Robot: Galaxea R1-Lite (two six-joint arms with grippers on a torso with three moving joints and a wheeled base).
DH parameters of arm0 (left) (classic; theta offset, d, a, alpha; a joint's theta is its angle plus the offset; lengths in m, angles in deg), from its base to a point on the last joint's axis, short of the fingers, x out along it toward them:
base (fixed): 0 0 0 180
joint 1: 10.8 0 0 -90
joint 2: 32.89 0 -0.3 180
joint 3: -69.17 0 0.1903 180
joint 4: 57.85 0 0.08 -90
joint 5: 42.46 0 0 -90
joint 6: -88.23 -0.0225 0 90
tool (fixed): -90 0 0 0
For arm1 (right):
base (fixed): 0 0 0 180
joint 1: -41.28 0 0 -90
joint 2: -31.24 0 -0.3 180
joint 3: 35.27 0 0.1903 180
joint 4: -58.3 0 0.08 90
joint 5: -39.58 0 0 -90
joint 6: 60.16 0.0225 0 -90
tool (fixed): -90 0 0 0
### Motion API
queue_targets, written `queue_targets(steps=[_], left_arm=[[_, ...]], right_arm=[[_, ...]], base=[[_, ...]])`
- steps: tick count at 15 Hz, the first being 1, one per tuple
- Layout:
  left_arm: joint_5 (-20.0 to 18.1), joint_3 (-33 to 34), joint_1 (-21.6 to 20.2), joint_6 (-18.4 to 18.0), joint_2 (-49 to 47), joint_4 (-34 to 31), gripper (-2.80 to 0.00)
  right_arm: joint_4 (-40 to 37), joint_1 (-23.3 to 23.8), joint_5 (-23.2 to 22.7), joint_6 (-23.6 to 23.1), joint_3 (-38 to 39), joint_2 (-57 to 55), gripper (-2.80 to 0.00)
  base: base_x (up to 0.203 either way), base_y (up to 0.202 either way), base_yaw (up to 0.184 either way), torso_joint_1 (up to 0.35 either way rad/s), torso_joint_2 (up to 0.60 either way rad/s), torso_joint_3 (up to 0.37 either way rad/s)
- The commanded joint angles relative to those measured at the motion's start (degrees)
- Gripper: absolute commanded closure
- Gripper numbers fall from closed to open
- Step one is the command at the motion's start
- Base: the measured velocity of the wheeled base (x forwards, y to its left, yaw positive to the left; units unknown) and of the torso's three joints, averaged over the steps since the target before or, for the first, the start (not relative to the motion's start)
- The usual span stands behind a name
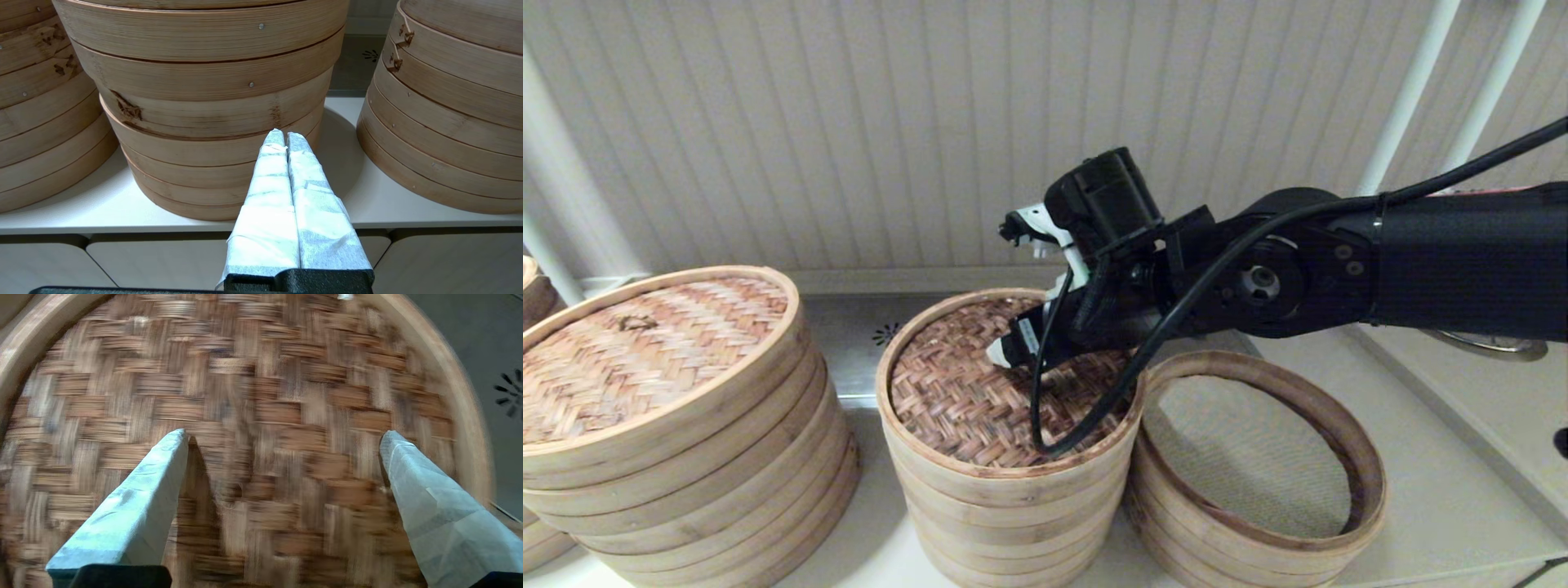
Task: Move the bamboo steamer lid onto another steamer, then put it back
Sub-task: Pick up the steamer
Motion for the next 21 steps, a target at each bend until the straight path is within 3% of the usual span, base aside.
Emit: queue_targets(steps=[1, 2, 3, 21], left_arm=[[0.0, 0.0, 0.0, 0.0, 0.0, 0.0, 0.0], [0.0, 0.0, 0.0, 0.0, 0.0, 0.0, 0.0], [0.0, 0.0, 0.0, 0.0, 0.0, 0.0, 0.0], [0.0, 0.0, 0.0, 0.1, 0.0, -0.1, 0.0]], right_arm=[[-0.1, -0.5, 0.1, 0.0, -0.4, -0.6, -2.8], [-0.1, -0.5, 0.1, 0.0, -0.7, -0.8, -2.8], [-0.1, -0.5, 0.1, 0.0, -0.8, -1.1, 0.0], [0.0, -2.4, 2.7, -0.5, -2.1, 0.3, 0.0]], base=[[0.0, 0.0, 0.0, 0.0, 0.0, 0.0], [0.0, 0.0, 0.0, 0.0, 0.0, 0.0], [0.0, 0.0, 0.0, 0.0, 0.0, 0.0], [0.0, 0.0, 0.0, 0.0, 0.0, 0.0]])
